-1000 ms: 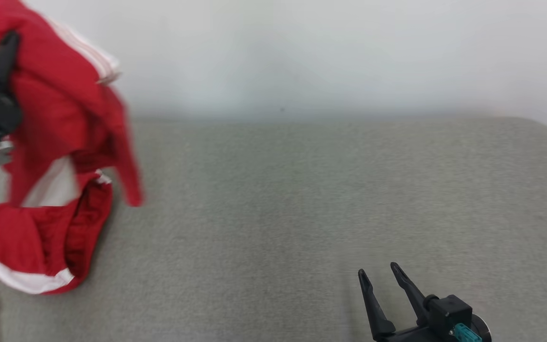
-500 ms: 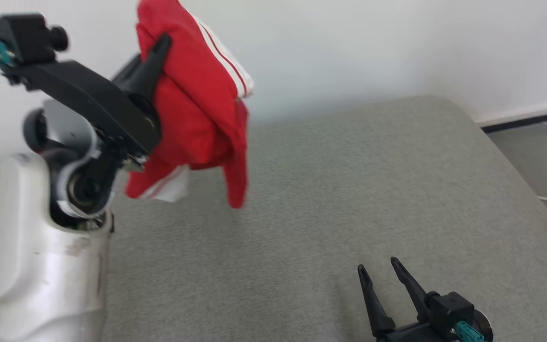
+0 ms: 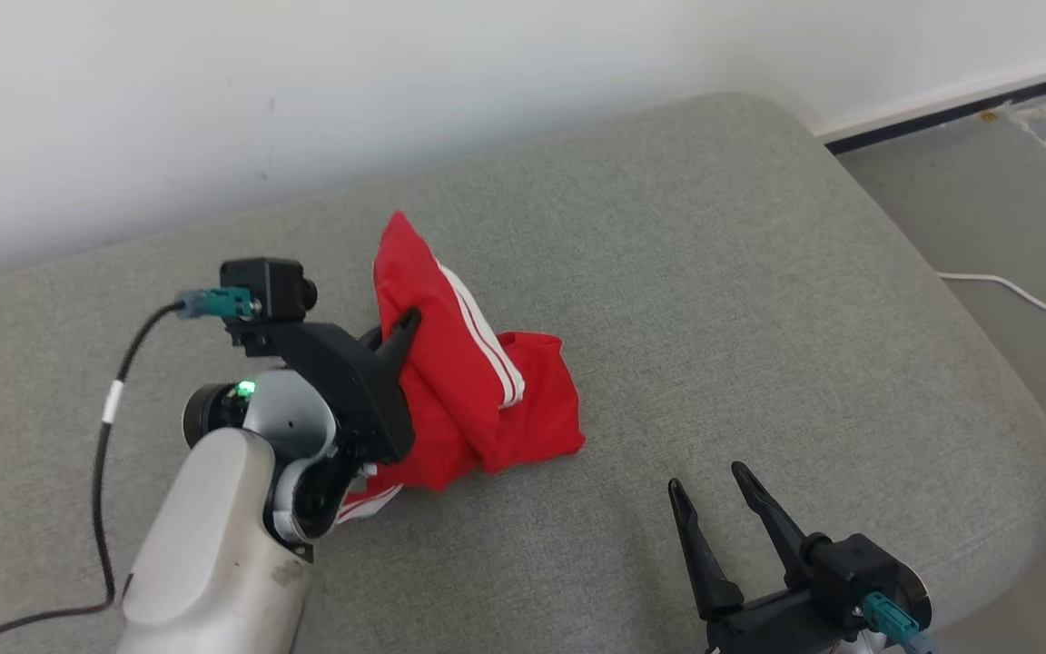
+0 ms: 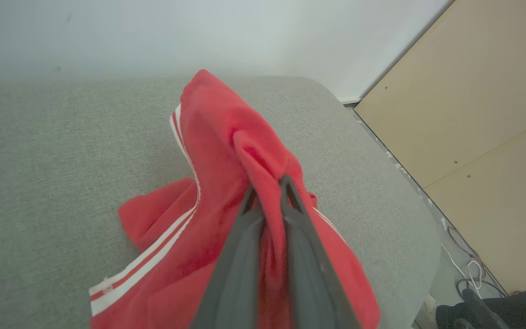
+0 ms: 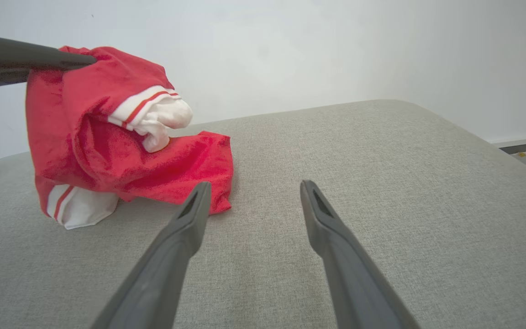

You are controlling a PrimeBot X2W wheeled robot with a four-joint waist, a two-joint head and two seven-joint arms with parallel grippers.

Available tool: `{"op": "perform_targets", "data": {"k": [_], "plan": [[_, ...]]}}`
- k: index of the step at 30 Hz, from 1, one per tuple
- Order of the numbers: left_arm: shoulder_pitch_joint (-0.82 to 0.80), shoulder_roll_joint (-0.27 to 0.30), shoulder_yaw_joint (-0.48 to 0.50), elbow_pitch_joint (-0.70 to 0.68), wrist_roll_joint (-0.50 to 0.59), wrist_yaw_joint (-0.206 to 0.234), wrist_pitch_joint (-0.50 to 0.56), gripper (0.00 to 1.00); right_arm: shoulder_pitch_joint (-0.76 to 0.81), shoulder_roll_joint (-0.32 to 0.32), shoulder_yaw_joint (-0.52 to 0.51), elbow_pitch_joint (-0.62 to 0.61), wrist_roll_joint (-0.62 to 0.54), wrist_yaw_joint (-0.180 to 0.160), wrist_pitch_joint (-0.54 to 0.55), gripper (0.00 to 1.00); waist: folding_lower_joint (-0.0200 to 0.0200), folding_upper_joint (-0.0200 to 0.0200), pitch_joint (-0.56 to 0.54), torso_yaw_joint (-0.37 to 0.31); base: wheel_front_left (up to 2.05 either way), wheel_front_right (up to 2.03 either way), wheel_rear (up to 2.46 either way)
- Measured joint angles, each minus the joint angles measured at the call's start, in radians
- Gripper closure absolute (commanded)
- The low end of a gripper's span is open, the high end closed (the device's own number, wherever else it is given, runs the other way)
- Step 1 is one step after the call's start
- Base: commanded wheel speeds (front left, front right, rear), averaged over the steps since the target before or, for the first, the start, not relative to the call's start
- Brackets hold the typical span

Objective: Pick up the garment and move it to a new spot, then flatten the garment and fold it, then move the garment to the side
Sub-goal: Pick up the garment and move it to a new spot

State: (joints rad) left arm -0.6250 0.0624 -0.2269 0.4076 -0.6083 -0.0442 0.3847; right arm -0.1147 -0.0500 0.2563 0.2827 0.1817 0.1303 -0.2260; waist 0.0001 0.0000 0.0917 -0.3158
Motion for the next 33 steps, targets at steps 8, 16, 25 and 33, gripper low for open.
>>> {"op": "perform_targets", "data": {"k": [8, 16, 25, 33], "plan": [[0.042, -0.001, -0.045, 0.096, 0.06, -0.008, -0.182, 0.0, 0.003, 0.0, -0.031, -0.005, 0.0, 0.0, -0.003, 0.0, 0.0, 0.0001, 0.032, 0.01, 0.0, 0.0, 0.0], [0.126, -0.005, -0.027, 0.061, 0.026, -0.035, -0.435, 0.0, 0.022, 0.0, -0.083, -0.006, -0.028, 0.0, -0.002, 0.0, -0.0001, 0.0, -0.012, 0.075, 0.0, 0.0, 0.0], [0.338, 0.087, -0.022, -0.026, 0.119, -0.018, -0.607, 0.0, 0.048, 0.0, -0.126, -0.02, -0.073, 0.0, 0.015, 0.0, -0.0003, -0.0001, -0.094, 0.178, 0.0, 0.0, 0.0], [0.553, 0.139, 0.025, -0.117, 0.16, 0.026, -0.642, 0.0, 0.057, -0.002, -0.138, 0.001, -0.087, 0.0, 0.019, 0.0, -0.0003, 0.0, -0.155, 0.254, 0.0, 0.0, 0.0]]}}
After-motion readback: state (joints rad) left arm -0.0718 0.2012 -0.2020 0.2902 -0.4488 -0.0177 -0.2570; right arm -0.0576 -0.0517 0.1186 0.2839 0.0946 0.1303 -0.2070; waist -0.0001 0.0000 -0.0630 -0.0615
